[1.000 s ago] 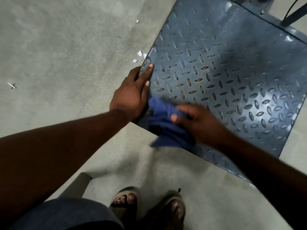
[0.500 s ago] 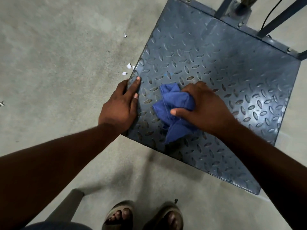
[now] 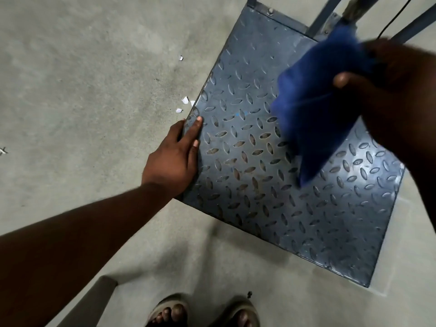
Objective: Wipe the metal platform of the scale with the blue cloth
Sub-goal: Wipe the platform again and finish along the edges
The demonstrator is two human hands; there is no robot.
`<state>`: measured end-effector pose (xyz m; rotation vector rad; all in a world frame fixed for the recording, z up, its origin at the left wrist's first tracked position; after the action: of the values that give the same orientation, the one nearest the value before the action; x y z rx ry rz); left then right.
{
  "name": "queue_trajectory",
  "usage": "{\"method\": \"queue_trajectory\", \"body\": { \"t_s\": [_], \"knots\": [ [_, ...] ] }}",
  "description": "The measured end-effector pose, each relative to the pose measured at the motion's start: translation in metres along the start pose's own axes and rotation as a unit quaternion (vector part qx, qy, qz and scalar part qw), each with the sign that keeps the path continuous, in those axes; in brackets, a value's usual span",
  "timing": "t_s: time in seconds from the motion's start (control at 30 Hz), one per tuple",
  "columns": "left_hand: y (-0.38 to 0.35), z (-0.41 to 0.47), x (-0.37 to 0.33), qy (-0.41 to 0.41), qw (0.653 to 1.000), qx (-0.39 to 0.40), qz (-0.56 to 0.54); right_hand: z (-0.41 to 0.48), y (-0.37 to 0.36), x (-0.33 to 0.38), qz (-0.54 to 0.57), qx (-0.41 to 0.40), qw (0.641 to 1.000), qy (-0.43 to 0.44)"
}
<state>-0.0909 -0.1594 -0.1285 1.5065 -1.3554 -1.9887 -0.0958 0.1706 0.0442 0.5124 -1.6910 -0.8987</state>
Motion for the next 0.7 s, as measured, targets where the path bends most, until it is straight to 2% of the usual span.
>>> {"method": "queue_trajectory", "body": {
  "t_s": [0.07,0.17,0.2,0.3,0.37,0.47,0.53,0.6,0.7],
  "knots": [
    [0.002,-0.001,-0.001,0.000,1.000,-0.001,0.002,-0.001,0.004,0.013,-0.070,-0.048,0.996,0.029],
    [0.002,0.000,-0.001,0.001,1.000,0.007,0.015,-0.012,-0.026,0.031,-0.154,-0.033,0.986,0.048],
    [0.001,0.000,-0.001,0.002,1.000,0.008,0.024,-0.021,-0.044,0.036,-0.168,-0.001,0.984,0.061],
    [-0.002,0.001,-0.005,-0.037,0.996,0.015,0.085,-0.058,-0.113,0.035,-0.228,0.201,0.952,0.041],
    [-0.005,0.001,-0.010,-0.076,0.988,0.023,0.134,-0.070,-0.141,0.019,-0.222,0.242,0.944,0.036],
    [-0.006,0.001,-0.016,-0.106,0.980,0.026,0.165,-0.067,-0.153,0.008,-0.167,0.140,0.975,0.049],
    [-0.006,0.001,-0.019,-0.122,0.976,0.032,0.177,-0.068,-0.163,0.002,-0.166,0.081,0.979,0.084],
    [-0.005,0.002,-0.021,-0.130,0.975,0.033,0.177,-0.068,-0.176,-0.012,-0.199,0.062,0.973,0.101],
    [-0.004,0.003,-0.019,-0.125,0.978,0.027,0.165,-0.063,-0.183,-0.026,-0.214,0.079,0.970,0.087]
  ]
}}
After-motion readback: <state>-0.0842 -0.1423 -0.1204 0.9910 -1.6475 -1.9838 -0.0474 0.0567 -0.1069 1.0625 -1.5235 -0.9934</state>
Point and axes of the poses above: each hand's wrist, its own z-axis towards the middle knuckle, its own y-axis out of the back of the hand, x = y × z, the point moved 6 cm from there along z, towards the middle knuckle, and after that the axes turned 13 degrees about -y, right-handed, at the moved point
